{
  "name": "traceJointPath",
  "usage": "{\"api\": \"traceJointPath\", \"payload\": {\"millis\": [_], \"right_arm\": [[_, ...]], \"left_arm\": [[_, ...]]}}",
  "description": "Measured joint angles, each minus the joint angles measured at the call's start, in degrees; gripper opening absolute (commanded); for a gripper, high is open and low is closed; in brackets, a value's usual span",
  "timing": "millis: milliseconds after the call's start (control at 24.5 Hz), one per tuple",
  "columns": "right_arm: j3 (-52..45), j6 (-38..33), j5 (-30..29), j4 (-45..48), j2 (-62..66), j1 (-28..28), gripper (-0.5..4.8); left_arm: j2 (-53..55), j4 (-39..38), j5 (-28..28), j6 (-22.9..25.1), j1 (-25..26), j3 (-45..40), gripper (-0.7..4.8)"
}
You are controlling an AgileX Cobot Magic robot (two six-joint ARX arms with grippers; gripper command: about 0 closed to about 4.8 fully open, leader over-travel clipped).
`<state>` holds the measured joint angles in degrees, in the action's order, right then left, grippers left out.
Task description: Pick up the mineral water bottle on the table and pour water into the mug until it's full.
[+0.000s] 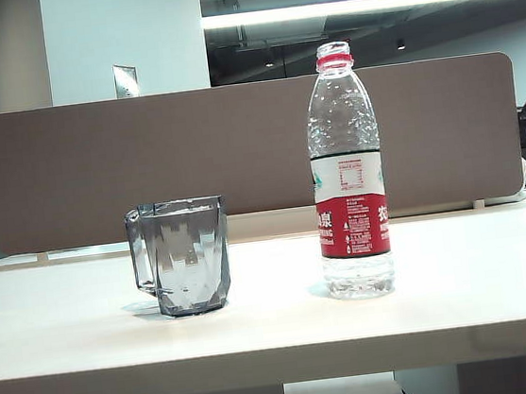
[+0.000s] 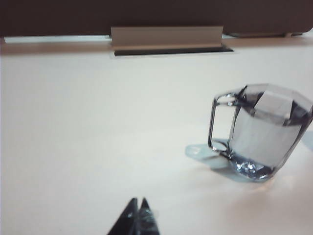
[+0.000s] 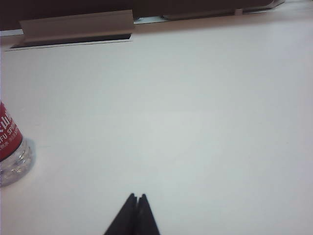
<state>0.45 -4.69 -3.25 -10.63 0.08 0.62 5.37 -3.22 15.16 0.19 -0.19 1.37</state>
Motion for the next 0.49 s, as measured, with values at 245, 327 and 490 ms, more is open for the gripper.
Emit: {"api": "traceJointPath", "payload": {"millis": [245, 327, 490], "right_arm": [[0.0, 0.0, 0.0, 0.0, 0.0, 0.0, -0.05], [0.0, 0.0, 0.0, 0.0, 0.0, 0.0, -0.05], [0.0, 0.0, 0.0, 0.0, 0.0, 0.0, -0.05]], "left_arm": [[-2.27, -3.76, -4.02, 0.33, 0.02, -1.18, -0.05], [-3.74, -5.42, -7.48, 0.39, 0.02, -1.18, -0.05], [-4.94, -6.86, -12.52, 0.31, 0.04, -0.94, -0.05]]}}
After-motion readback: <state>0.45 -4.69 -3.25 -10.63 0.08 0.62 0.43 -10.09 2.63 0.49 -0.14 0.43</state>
